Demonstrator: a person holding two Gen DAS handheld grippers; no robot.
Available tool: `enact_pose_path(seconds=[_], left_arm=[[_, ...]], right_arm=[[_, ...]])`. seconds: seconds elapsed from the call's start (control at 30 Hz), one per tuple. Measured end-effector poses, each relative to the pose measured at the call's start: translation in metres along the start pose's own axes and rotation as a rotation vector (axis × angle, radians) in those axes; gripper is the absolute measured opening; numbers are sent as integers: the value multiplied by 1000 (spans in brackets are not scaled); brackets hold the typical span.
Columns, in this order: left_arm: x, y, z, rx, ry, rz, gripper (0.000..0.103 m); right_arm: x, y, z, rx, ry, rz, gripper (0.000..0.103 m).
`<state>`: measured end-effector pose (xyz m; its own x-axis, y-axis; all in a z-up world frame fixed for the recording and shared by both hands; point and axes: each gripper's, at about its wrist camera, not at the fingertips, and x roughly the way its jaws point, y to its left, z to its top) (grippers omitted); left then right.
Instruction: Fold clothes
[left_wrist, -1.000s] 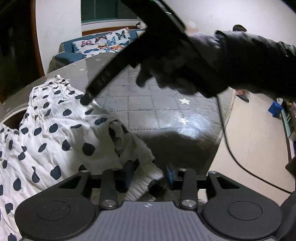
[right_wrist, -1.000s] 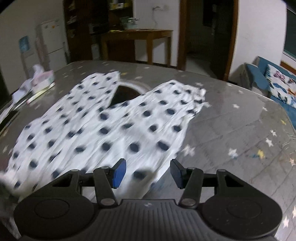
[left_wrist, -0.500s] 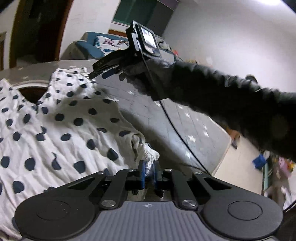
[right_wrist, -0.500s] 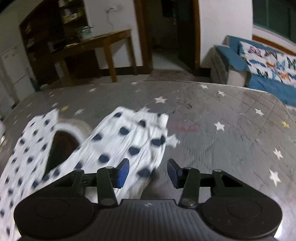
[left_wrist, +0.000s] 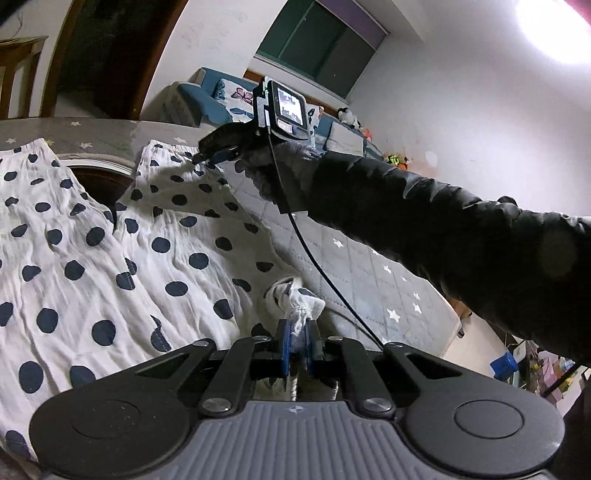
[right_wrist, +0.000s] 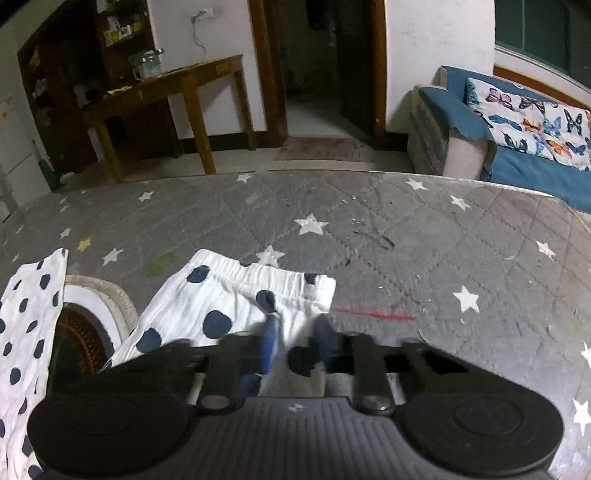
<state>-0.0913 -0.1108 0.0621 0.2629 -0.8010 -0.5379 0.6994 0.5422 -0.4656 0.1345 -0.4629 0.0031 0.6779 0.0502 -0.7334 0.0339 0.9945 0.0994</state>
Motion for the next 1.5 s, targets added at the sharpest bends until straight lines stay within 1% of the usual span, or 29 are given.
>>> enact_pose_path(seconds=[0.07, 0.1, 0.27, 0.47, 0.7, 0.87, 0.97, 1.03, 1.27, 1.47, 1.5], left_arm=[[-6, 0, -2, -8, -9, 2, 9], [-10, 1, -4, -15, -15, 5, 9], [-30, 9, -9, -51, -58, 25, 8], [-71, 20, -20, -112, -132, 67, 8], [-119, 35, -41, -201, -221, 127, 8], [-144, 49, -59, -263, -263, 179, 8], [-155, 54, -68, -296, -282, 202, 8], [-161, 57, -74, -314, -293, 212, 8], [-168, 66, -92, -390, -286, 248, 8], [-165, 67, -95, -373, -255, 250, 9], [-164, 67, -96, -368, -246, 252, 9]], right_arm=[[-2, 0, 5, 13, -6, -10, 4], [-4, 0, 6, 16, -11, -13, 3], [-19, 7, 24, 42, -32, -32, 2], [-42, 39, 49, 37, -80, -15, 2], [-56, 105, 74, 2, -129, 33, 1], [-47, 167, 81, -59, -136, 66, 1], [-35, 209, 82, -101, -126, 95, 1], [-27, 229, 80, -127, -122, 106, 1], [-13, 287, 68, -197, -92, 193, 2], [-1, 336, 58, -258, -66, 268, 8], [-4, 336, 60, -275, -63, 270, 8]])
